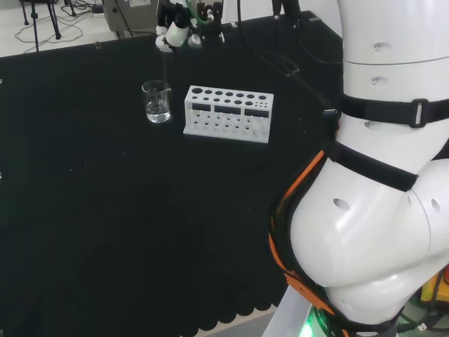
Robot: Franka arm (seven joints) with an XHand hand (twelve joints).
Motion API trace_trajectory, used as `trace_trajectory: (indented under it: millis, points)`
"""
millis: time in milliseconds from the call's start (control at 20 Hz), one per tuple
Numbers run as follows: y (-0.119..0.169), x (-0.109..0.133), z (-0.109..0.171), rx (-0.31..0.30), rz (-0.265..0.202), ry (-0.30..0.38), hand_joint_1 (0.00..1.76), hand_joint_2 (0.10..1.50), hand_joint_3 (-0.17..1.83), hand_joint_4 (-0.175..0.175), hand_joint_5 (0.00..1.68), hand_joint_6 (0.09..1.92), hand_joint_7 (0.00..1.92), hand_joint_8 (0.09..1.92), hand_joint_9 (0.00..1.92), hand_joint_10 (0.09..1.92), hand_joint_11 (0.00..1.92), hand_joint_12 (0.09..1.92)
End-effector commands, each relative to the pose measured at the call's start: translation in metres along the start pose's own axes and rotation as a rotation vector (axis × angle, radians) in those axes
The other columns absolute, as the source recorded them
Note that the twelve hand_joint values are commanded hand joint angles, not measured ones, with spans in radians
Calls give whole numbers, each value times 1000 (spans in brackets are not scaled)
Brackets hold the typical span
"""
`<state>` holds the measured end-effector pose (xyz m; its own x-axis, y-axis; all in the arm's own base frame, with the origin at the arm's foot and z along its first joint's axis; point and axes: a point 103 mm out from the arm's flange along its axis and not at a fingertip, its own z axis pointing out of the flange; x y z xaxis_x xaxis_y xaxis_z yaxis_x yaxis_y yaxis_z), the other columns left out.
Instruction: Stir in the beaker to the left of the white test tube rack with the glass rod.
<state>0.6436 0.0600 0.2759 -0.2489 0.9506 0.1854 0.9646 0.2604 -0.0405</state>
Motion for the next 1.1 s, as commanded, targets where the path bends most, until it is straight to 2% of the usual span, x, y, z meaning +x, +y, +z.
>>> trace_trajectory:
  millis: [50,300,550,800,1100]
  points:
    - [-9,24,-3,-4,-13,5,1225,423,1024,-175,1378,670,1642,962,1916,634,1537,1053]
    - [15,38,4,-2,-42,7,1225,423,1024,-175,1378,671,1642,962,1916,634,1537,1053]
    - [37,32,9,3,-53,9,1225,423,1024,-175,1378,671,1643,963,1917,635,1538,1054]
    - [44,12,4,-11,-34,10,1225,422,1025,-175,1378,671,1644,963,1917,636,1537,1054]
    - [26,-21,-8,-22,24,5,1225,422,1025,-175,1378,671,1644,963,1917,636,1537,1054]
